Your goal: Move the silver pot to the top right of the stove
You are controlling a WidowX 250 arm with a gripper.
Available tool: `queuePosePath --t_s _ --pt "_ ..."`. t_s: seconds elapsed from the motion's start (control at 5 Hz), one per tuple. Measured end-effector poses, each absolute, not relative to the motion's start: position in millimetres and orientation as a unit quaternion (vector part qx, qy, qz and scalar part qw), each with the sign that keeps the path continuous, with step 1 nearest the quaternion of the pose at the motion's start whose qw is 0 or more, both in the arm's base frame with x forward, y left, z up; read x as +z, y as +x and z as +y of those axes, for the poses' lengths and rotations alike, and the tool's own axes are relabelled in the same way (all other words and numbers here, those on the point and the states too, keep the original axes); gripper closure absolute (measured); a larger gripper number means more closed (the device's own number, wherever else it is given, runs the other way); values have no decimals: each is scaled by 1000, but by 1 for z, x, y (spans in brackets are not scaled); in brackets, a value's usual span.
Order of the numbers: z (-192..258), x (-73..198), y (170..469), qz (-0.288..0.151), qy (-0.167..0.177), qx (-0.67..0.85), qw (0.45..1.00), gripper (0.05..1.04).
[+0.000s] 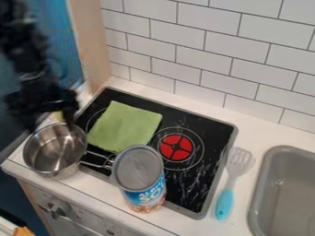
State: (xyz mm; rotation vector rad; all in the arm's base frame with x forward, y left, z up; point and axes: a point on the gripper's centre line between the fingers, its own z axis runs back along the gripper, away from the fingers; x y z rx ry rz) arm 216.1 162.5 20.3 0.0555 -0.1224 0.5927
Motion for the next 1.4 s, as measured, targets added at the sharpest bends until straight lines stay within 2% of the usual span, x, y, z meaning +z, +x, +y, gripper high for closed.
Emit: queuePosePath --t_s 0.2,0.4,0.6,1.0,1.2,1.4 --pt "175 14 197 -76 24 305 949 84" --pt "177 10 200 -102 20 301 948 84" --pt "177 0 202 -109 8 294 950 84" --pt "189 -14 197 -90 20 298 950 84" --pt "193 -24 194 -76 15 307 949 86" --pt "195 -30 195 -72 7 309 948 147"
